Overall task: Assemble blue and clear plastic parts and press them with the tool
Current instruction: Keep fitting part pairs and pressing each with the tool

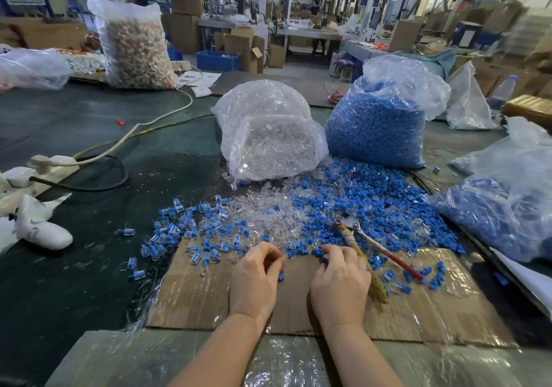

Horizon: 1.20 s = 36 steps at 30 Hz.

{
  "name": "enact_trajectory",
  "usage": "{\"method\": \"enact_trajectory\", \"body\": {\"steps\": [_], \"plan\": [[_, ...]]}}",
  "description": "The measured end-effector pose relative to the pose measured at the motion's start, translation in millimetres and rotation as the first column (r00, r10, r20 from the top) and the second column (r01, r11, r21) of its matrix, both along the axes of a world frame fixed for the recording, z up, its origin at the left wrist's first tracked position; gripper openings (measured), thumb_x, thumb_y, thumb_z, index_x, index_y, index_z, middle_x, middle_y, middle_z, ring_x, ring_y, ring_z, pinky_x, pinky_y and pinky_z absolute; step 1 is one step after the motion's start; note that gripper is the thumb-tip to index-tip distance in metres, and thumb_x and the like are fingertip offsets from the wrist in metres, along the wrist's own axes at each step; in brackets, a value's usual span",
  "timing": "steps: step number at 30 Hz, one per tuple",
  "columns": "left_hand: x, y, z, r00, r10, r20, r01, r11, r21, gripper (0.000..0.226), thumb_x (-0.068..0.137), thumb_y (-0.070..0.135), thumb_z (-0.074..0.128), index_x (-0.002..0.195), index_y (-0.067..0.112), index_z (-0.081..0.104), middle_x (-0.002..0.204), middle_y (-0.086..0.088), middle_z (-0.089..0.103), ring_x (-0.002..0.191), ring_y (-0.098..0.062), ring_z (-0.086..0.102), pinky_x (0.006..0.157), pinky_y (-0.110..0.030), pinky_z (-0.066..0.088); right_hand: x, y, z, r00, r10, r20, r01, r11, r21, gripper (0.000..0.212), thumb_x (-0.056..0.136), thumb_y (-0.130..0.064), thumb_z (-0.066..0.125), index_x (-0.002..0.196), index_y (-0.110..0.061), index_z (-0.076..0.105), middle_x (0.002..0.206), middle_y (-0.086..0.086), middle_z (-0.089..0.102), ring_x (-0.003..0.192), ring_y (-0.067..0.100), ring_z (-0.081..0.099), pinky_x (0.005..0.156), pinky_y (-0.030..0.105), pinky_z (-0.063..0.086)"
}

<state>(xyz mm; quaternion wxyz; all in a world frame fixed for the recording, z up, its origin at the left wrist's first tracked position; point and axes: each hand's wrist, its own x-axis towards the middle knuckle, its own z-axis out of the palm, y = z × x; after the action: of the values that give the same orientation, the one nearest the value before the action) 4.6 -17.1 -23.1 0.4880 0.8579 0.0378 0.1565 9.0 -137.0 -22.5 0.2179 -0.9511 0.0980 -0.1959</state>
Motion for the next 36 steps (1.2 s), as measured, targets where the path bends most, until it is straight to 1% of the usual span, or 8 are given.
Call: {"method": "enact_trajectory", "body": {"steps": [3, 7, 10, 17, 21, 28, 32, 36], "plan": [[-0.3, 1.3, 0.3, 1.000, -0.008, 0.011, 0.008, 1.000, -0.025, 0.030, 0.082, 0.010, 0.068, 0.086, 0.038, 0.056, 0.071, 0.019, 0.059, 0.073, 0.011, 0.056, 0.065, -0.001, 0.042, 2.4, -1.5, -2.5, 0.997, 0.060, -0.054, -0.062, 0.998, -0.034, 0.030, 0.094, -0.014, 0.046, 0.121, -0.019, 0.058, 0.117, 0.000, 0.059, 0.105, 0.020, 0.050, 0.089, 0.030, 0.034], [-0.2, 0.9, 0.4, 1.000, -0.019, 0.018, 0.019, 1.000, 0.011, 0.025, 0.085, 0.013, 0.065, 0.106, 0.026, 0.066, 0.077, 0.026, 0.056, 0.074, 0.014, 0.054, 0.067, 0.004, 0.038, 1.6, -1.6, -2.4, 0.995, 0.099, -0.001, -0.099, 0.995, 0.013, 0.025, 0.092, -0.008, 0.051, 0.112, -0.014, 0.064, 0.105, 0.002, 0.065, 0.095, 0.022, 0.054, 0.085, 0.030, 0.038], [-0.6, 0.3, 1.6, 0.999, -0.018, 0.027, 0.018, 1.000, -0.008, 0.021, 0.086, 0.012, 0.063, 0.104, 0.024, 0.067, 0.076, 0.028, 0.055, 0.073, 0.017, 0.053, 0.067, 0.005, 0.037, 2.3, -2.2, -4.8, 0.992, 0.122, 0.014, -0.122, 0.992, 0.033, 0.024, 0.092, -0.008, 0.051, 0.111, -0.014, 0.064, 0.103, 0.001, 0.064, 0.096, 0.022, 0.054, 0.084, 0.030, 0.038], [-2.3, -0.3, 2.1, 0.997, 0.038, 0.064, -0.036, 0.998, -0.044, 0.014, 0.089, 0.011, 0.058, 0.095, 0.023, 0.061, 0.085, 0.016, 0.058, 0.081, 0.004, 0.055, 0.073, -0.009, 0.047, 1.6, -2.3, -5.9, 0.993, 0.107, 0.052, -0.111, 0.991, 0.077, 0.036, 0.090, -0.001, 0.051, 0.121, -0.015, 0.059, 0.113, 0.003, 0.059, 0.106, 0.021, 0.048, 0.091, 0.028, 0.037], [-3.1, -0.5, 1.4, 0.998, -0.056, 0.042, 0.055, 0.998, 0.024, 0.011, 0.089, 0.010, 0.058, 0.093, 0.019, 0.064, 0.081, 0.012, 0.062, 0.075, 0.000, 0.059, 0.069, -0.010, 0.048, 2.1, -2.9, -5.2, 0.990, 0.140, 0.029, -0.141, 0.988, 0.056, 0.042, 0.091, 0.000, 0.047, 0.128, -0.016, 0.055, 0.114, 0.002, 0.053, 0.106, 0.018, 0.041, 0.089, 0.021, 0.031], [-1.6, 1.4, 2.5, 0.997, -0.077, 0.009, 0.078, 0.997, -0.027, 0.027, 0.089, 0.009, 0.058, 0.107, 0.029, 0.065, 0.084, 0.019, 0.061, 0.080, 0.003, 0.061, 0.075, -0.009, 0.048, -2.5, -2.8, 1.7, 0.949, 0.286, 0.136, -0.305, 0.939, 0.159, 0.015, 0.087, -0.005, 0.059, 0.100, -0.012, 0.065, 0.095, -0.002, 0.063, 0.093, 0.017, 0.055, 0.080, 0.022, 0.039], [-0.3, 2.2, 1.1, 0.996, -0.081, -0.032, 0.079, 0.995, -0.061, 0.022, 0.089, 0.010, 0.058, 0.102, 0.027, 0.065, 0.082, 0.017, 0.064, 0.078, 0.003, 0.061, 0.071, -0.008, 0.048, -4.5, -3.7, 3.3, 0.911, 0.354, 0.211, -0.398, 0.888, 0.229, 0.013, 0.080, -0.005, 0.069, 0.089, -0.014, 0.068, 0.084, -0.006, 0.069, 0.079, 0.013, 0.063, 0.075, 0.028, 0.051], [-0.7, 2.2, 1.8, 0.994, -0.097, -0.043, 0.093, 0.992, -0.090, 0.025, 0.088, 0.011, 0.061, 0.089, 0.037, 0.060, 0.076, 0.018, 0.064, 0.074, 0.005, 0.061, 0.069, -0.008, 0.048, -5.1, -4.2, 2.4, 0.902, 0.347, 0.256, -0.413, 0.867, 0.279, 0.011, 0.078, -0.007, 0.073, 0.083, -0.016, 0.069, 0.078, -0.008, 0.069, 0.072, 0.009, 0.063, 0.070, 0.032, 0.054]]}}
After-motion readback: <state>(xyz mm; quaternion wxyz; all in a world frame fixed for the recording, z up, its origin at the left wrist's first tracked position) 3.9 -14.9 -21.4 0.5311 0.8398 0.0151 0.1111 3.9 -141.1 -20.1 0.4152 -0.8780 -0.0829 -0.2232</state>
